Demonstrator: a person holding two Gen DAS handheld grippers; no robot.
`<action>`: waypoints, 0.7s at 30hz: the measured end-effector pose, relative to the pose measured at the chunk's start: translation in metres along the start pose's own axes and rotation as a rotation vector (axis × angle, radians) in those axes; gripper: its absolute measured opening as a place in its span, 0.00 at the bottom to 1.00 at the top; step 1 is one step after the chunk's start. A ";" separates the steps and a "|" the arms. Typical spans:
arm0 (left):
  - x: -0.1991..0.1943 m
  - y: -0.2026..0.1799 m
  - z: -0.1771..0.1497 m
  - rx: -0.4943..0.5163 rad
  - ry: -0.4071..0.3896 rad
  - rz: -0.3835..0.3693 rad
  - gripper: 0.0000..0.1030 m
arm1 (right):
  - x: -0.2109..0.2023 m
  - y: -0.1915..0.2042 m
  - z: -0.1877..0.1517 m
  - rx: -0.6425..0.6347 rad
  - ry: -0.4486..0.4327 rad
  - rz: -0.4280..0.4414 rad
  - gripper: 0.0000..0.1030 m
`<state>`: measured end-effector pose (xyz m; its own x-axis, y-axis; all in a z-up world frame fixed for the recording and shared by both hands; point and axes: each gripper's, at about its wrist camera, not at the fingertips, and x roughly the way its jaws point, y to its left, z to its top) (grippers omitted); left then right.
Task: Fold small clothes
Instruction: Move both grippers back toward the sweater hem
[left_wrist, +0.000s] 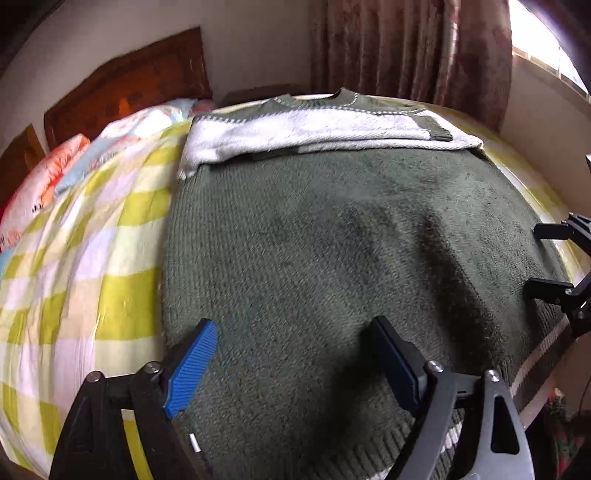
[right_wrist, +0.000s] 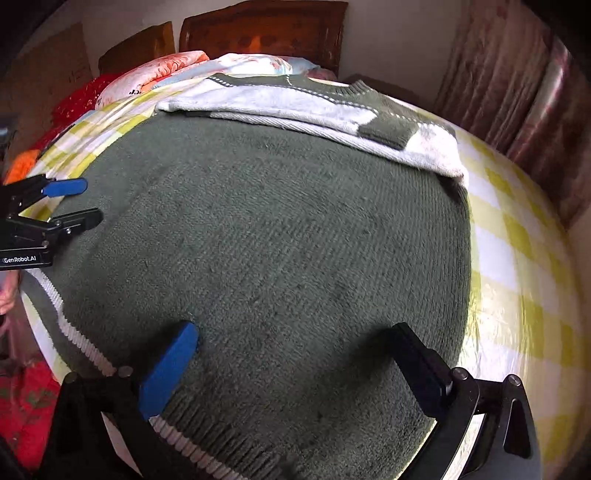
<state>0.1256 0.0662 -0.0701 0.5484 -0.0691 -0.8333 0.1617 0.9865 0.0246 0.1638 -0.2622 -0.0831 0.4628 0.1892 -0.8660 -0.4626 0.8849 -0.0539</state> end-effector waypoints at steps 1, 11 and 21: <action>-0.001 0.008 -0.003 0.005 0.011 -0.004 0.93 | -0.002 -0.005 -0.003 -0.008 0.011 -0.001 1.00; -0.030 0.008 -0.025 0.013 0.015 0.037 0.69 | -0.014 -0.014 -0.008 -0.023 0.048 -0.082 1.00; -0.035 -0.056 -0.035 0.142 -0.023 -0.104 0.62 | -0.007 0.064 0.002 -0.186 0.001 -0.057 1.00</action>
<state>0.0685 0.0183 -0.0615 0.5410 -0.1744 -0.8228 0.3321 0.9431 0.0185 0.1328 -0.2060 -0.0796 0.4912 0.1405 -0.8596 -0.5674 0.8004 -0.1934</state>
